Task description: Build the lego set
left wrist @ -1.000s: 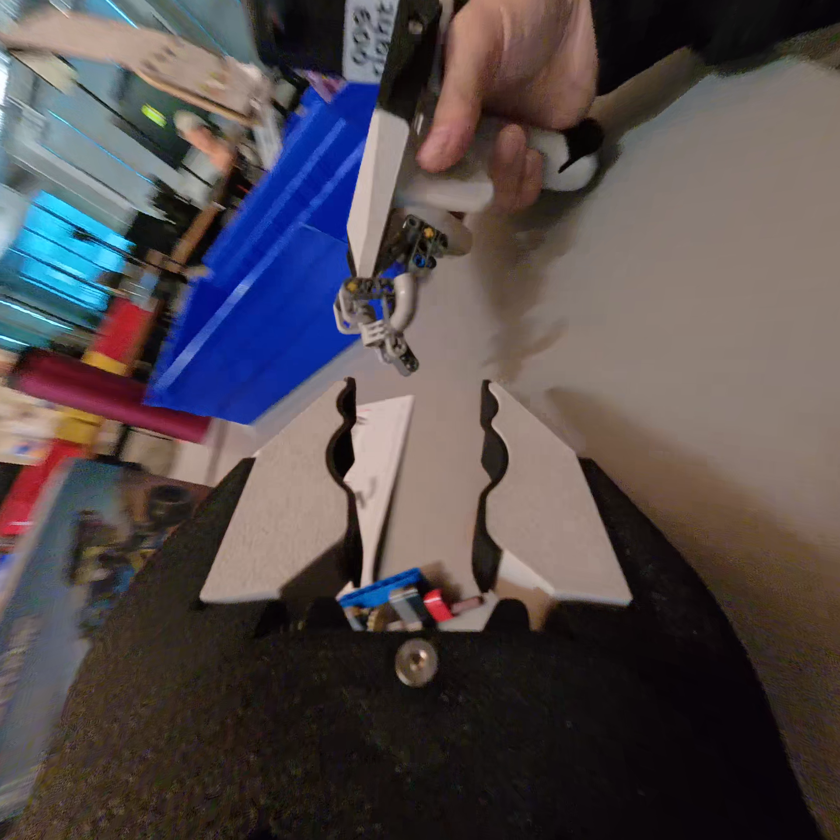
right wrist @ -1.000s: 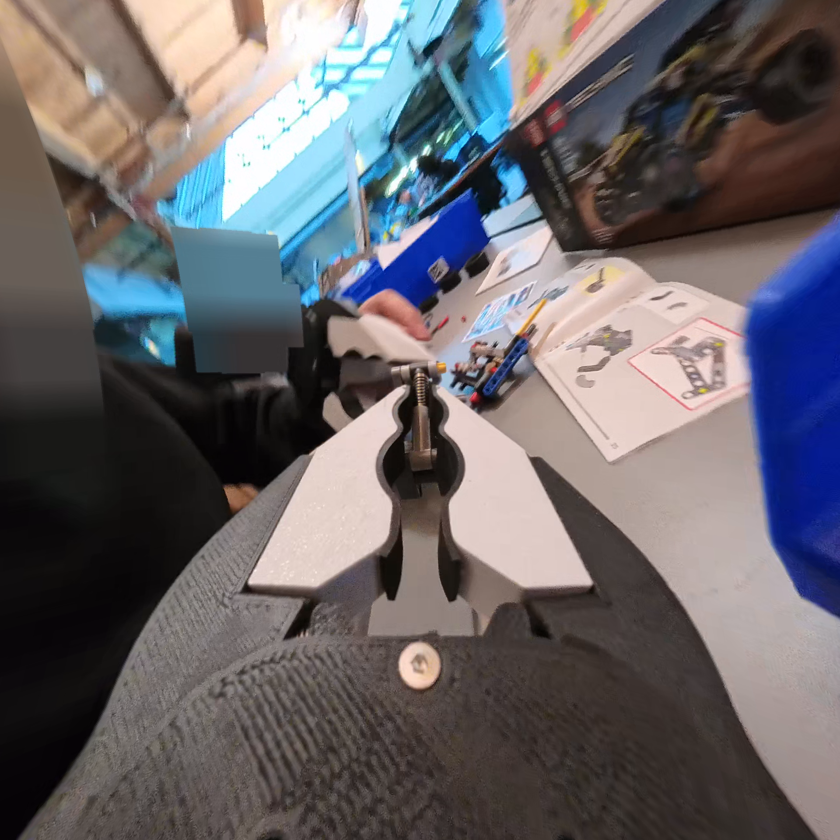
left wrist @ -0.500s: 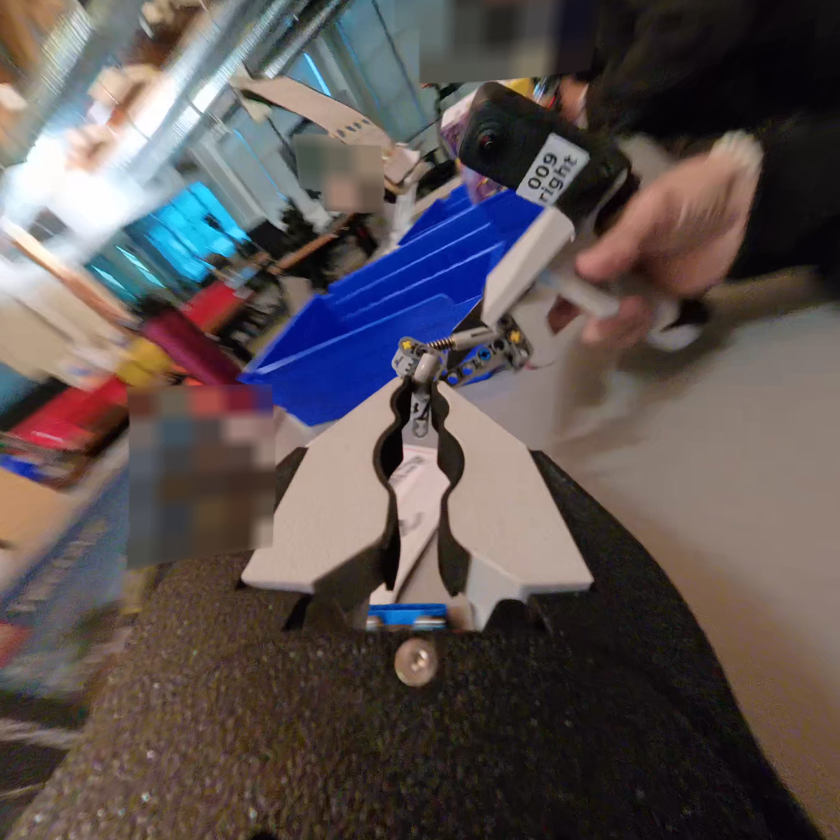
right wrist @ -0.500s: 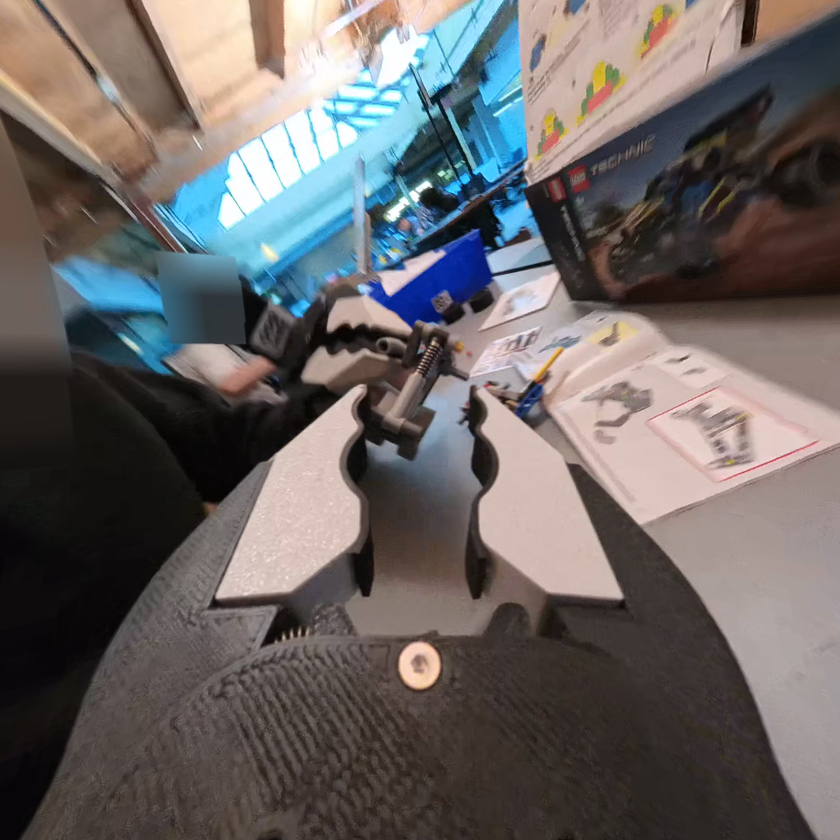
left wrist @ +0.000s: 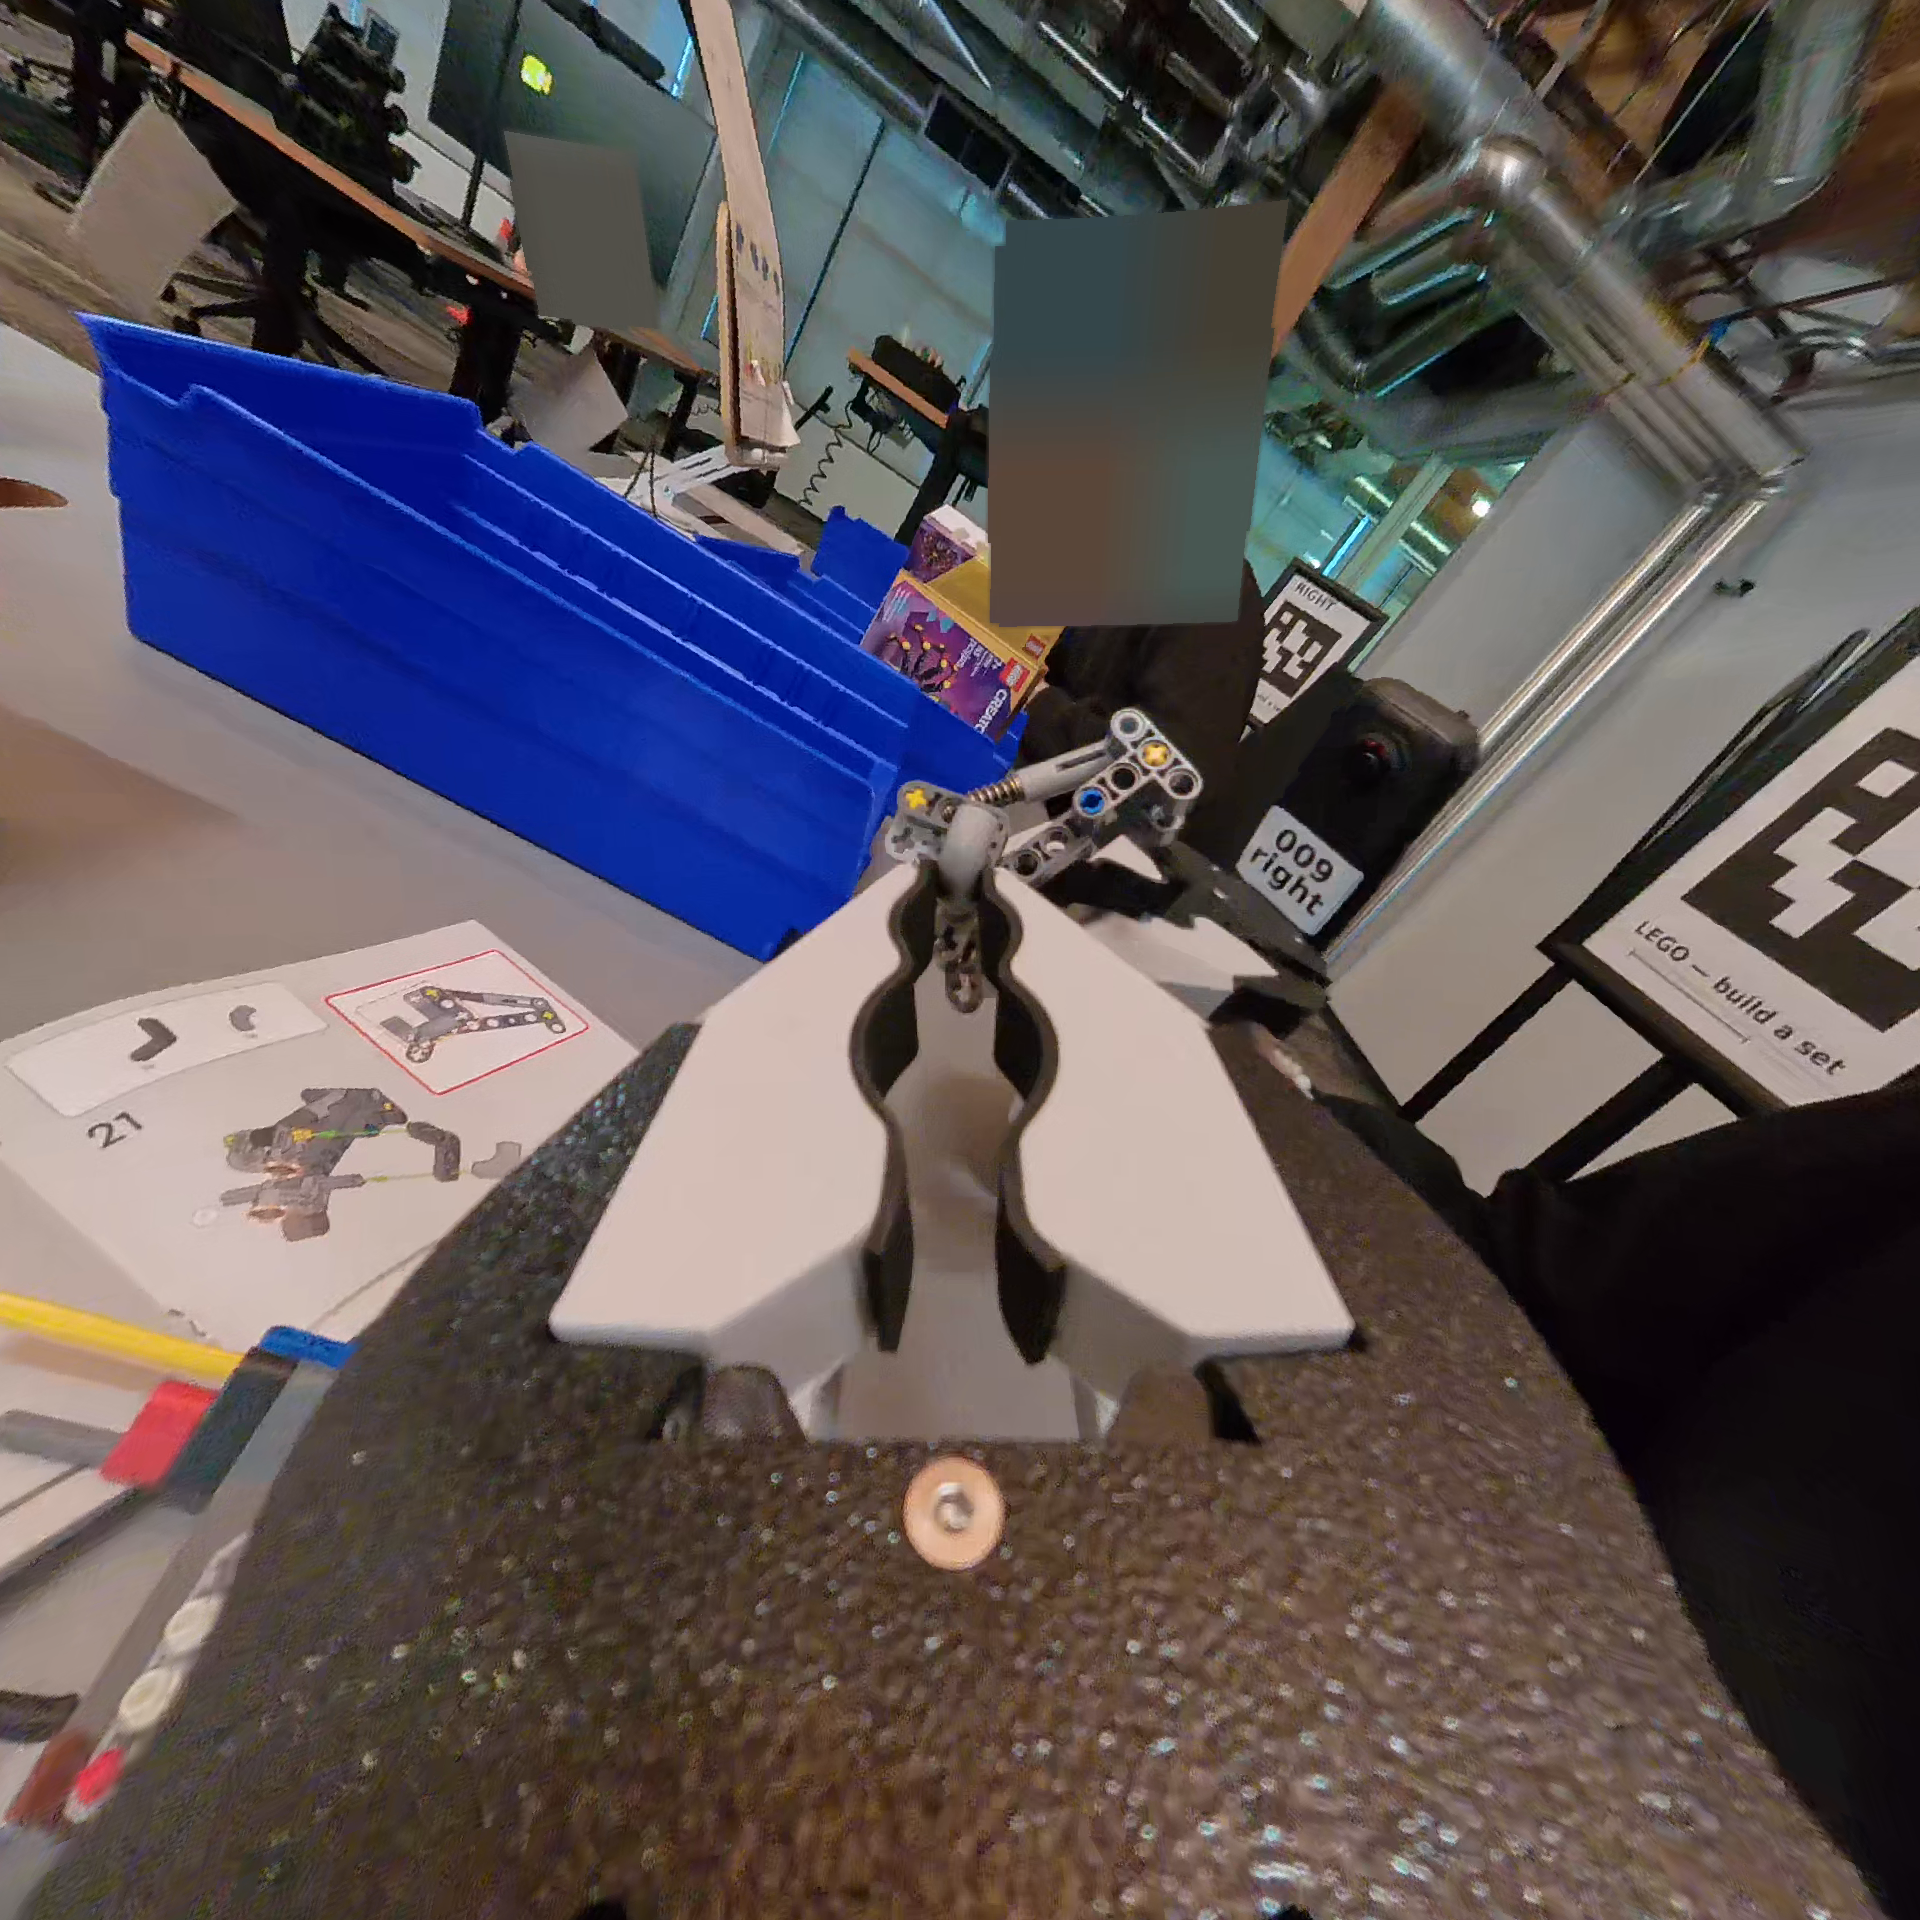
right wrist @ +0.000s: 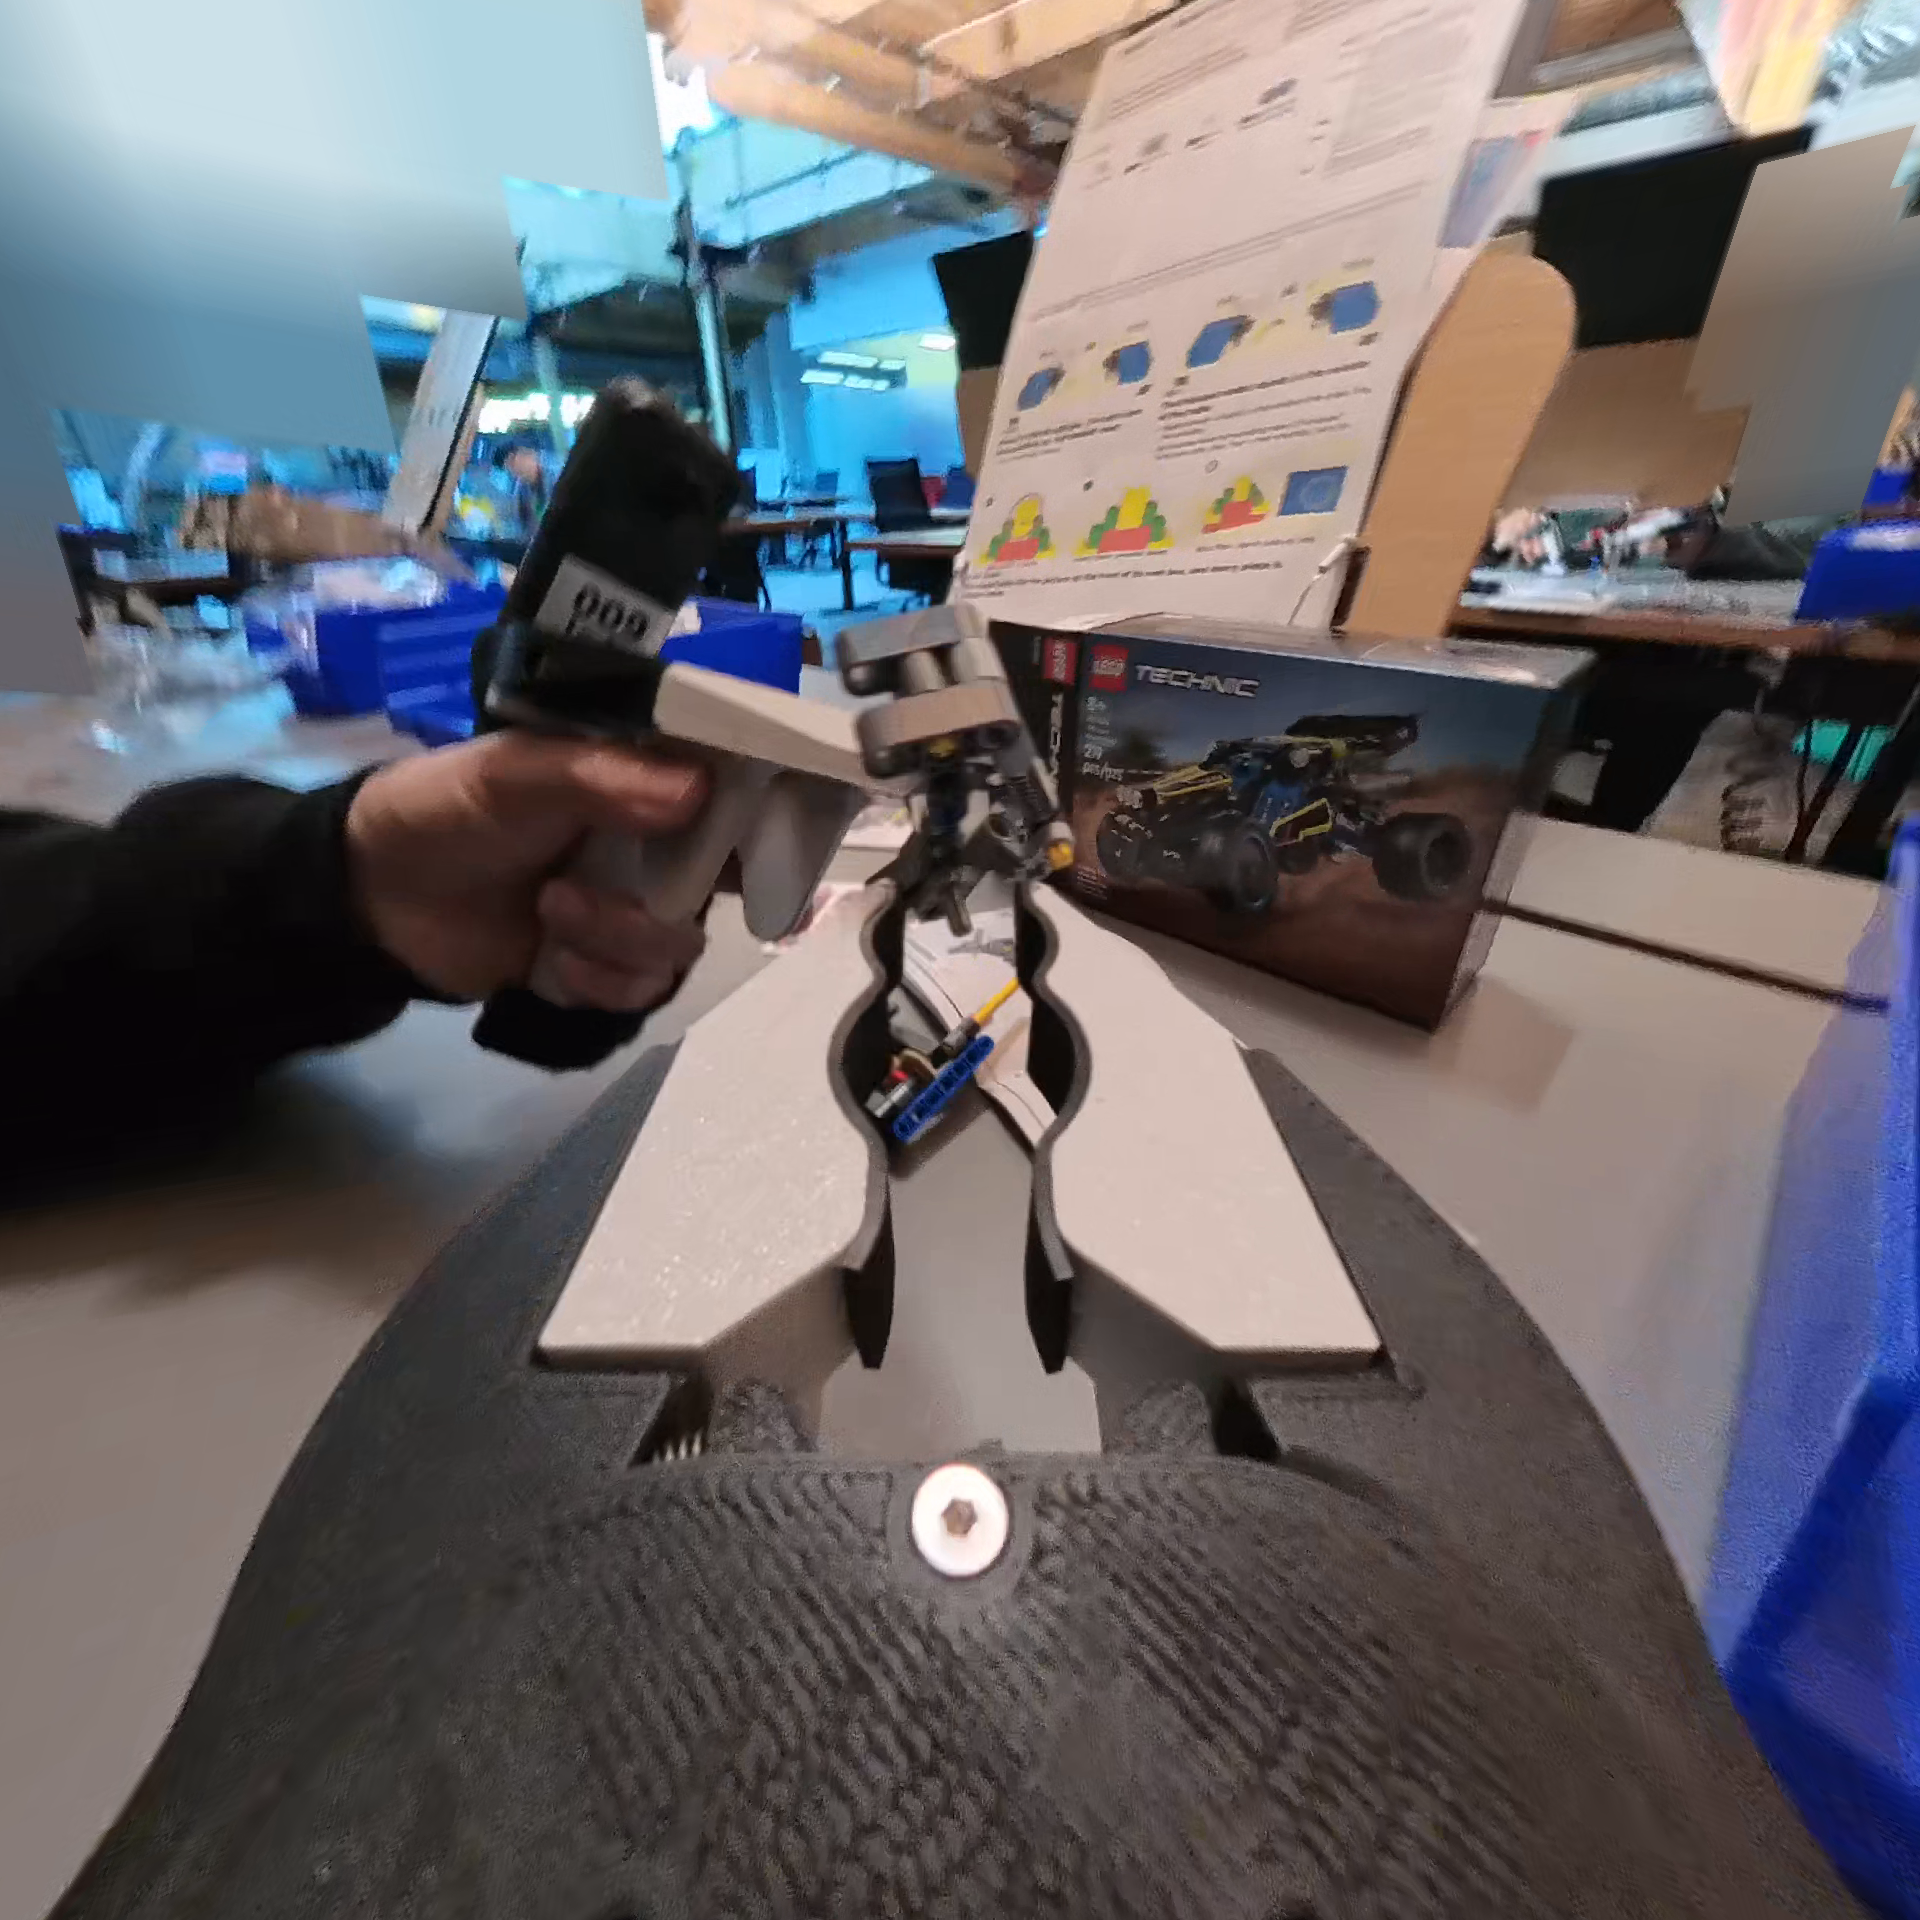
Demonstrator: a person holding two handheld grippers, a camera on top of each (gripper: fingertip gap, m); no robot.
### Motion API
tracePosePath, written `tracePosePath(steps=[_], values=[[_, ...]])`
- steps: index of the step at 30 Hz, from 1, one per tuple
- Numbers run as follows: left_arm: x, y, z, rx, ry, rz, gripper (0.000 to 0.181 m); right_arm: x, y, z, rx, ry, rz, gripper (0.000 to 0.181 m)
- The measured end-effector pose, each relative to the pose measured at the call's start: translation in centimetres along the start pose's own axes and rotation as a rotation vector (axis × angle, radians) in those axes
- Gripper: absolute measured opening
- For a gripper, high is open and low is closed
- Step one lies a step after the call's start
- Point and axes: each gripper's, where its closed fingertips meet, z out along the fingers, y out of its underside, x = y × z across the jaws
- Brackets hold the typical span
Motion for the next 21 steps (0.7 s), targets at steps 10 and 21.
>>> tracePosePath(steps=[10,21], values=[[0.5,-0.1,0.1,0.039,0.049,-0.008,0.004,-0.4,0.0,0.4,0.048,-0.044,0.217,0.009],[0.9,-0.7,-0.1,0.074,0.072,0.012,0.004,-0.9,-0.2,0.4,0.095,-0.154,0.417,0.006]])
